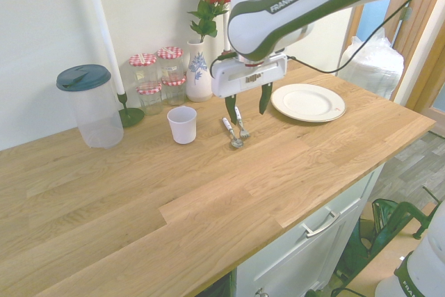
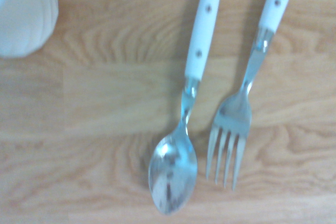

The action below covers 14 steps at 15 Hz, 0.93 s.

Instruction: Put the spoon into the plate

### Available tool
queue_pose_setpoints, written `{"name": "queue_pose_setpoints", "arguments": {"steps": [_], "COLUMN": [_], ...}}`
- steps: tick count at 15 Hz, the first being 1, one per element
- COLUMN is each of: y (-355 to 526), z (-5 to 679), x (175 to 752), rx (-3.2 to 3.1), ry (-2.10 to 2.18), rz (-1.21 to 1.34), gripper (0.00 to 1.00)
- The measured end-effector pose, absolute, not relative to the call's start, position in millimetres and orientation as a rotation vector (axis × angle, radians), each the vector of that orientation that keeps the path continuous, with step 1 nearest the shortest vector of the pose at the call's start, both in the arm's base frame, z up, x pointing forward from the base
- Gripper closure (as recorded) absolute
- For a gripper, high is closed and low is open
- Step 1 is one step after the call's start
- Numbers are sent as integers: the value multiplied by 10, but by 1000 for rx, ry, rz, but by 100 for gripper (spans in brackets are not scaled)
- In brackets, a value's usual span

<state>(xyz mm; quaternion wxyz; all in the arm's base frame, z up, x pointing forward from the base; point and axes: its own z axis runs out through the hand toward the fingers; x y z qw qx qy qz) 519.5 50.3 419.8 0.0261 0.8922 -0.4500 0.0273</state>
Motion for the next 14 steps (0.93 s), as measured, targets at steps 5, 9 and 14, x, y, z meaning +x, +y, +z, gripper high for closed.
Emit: {"name": "queue_pose_setpoints", "arguments": {"steps": [5, 9, 14], "y": [770, 543, 558], "z": [3992, 3755, 3685], "x": [5896, 6008, 6059], "rx": [2656, 2606, 2638], "ry": [-1520, -1586, -1630], "rz": [10, -31, 7], "gripper": [0, 0, 0]}}
